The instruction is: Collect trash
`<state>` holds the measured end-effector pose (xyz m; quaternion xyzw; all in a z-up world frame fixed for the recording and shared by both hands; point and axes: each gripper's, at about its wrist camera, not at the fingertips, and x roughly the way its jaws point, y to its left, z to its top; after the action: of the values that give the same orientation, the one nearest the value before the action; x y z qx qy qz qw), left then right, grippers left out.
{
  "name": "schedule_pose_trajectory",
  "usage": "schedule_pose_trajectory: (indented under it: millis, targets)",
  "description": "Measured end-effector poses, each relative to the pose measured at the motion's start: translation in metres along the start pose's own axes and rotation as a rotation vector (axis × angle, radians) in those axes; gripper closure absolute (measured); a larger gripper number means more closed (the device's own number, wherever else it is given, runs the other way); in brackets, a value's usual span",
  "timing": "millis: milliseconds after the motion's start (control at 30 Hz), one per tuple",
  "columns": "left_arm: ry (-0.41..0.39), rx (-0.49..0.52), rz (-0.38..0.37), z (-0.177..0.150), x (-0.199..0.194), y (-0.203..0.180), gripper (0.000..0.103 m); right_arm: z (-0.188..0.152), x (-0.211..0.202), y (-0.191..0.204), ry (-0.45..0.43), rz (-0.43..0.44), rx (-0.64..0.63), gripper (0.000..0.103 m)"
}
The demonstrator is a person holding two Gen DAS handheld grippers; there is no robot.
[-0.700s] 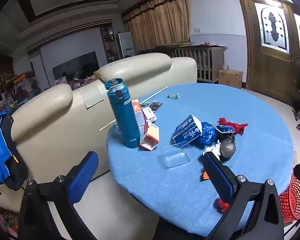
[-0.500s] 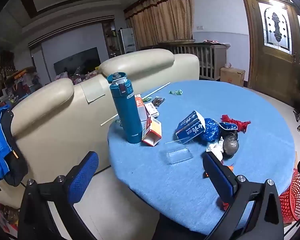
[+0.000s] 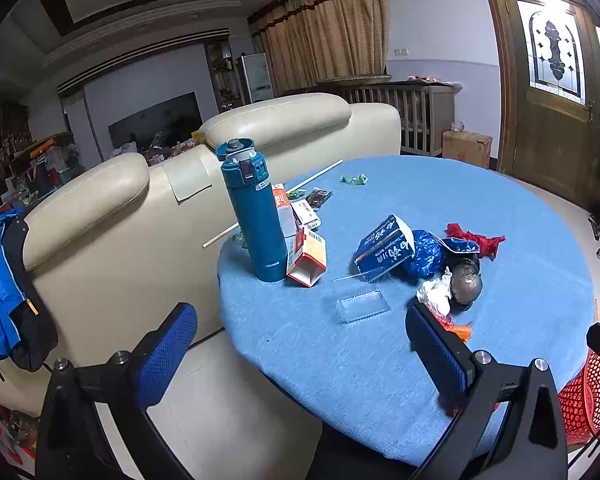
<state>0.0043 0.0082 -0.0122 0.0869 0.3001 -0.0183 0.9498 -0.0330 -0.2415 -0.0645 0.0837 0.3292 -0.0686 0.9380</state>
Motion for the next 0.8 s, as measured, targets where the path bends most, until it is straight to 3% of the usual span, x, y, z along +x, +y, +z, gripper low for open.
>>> schedule_pose_trajectory:
  millis: [800]
  targets:
    - [0.011,0.018,-0.023,-0.005,0.001,-0.010,0.000,-0.008,0.006,0.010,0.038,0.011,-0.040,0.000]
